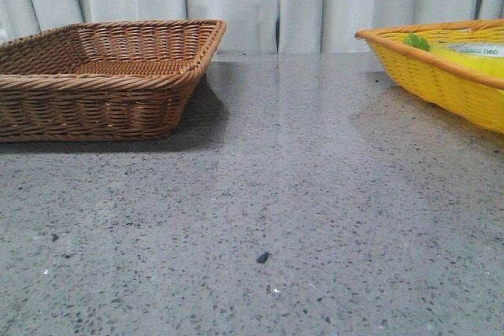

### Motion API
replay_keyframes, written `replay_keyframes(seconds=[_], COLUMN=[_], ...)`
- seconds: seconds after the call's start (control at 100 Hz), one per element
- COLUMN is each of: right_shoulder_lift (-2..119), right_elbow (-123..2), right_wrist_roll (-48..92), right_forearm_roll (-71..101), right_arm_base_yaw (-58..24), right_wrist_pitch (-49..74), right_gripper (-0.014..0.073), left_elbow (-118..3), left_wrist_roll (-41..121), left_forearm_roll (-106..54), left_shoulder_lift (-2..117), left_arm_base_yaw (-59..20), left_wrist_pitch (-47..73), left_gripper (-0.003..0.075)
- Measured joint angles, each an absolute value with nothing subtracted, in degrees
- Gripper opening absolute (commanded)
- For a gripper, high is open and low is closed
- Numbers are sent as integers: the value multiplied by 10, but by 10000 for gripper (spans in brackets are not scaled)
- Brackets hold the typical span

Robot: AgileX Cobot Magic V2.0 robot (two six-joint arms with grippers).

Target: Transfer tape with both arms

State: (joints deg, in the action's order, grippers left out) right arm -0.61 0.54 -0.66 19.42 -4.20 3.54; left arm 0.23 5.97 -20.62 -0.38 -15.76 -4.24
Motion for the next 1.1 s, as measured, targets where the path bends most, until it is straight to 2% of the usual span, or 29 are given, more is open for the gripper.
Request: replay_keyframes(seconds=[0.25,0.37,0.42,0.47,0.48,0.5,0.55,0.62,0.72,0.79,0.94,1.1], right_shoulder_lift=[-6,-6,4,29,33,47,86,152,264,343,501,658], right_elbow=[-2,-71,-112,-155,-167,-185,-226,-287,-378,-450,-591,-708], right_wrist_roll=[-31,-34,-34,-34,-34,-34,-31,-15,18,36,46,51], right_forearm_roll=[258,240,217,201,198,193,183,175,171,168,136,96], right_arm_base_yaw=[-42,-42,-42,-42,-42,-42,-42,-42,-42,-42,-42,-42], right_wrist_pitch=[-22,40,91,134,148,168,216,275,351,401,489,552], right_gripper=[-67,-64,-57,-34,-24,-12,51,162,347,416,416,416], left_elbow=[1,-17,-41,-72,-81,-95,-128,-176,-239,-279,-335,-346], left_wrist_roll=[59,59,59,59,59,59,59,59,59,61,69,70], left_forearm_roll=[-243,-252,-243,-227,-225,-221,-216,-212,-208,-207,-205,-205], left_shoulder_lift=[-4,-1,15,40,44,57,91,145,223,274,357,382], left_arm_base_yaw=[-158,-158,-158,-158,-158,-158,-158,-158,-158,-158,-158,-158], left_wrist_pitch=[-41,-5,25,55,58,67,83,105,152,190,241,247], left_gripper=[-21,-6,46,137,184,217,337,412,396,384,385,385])
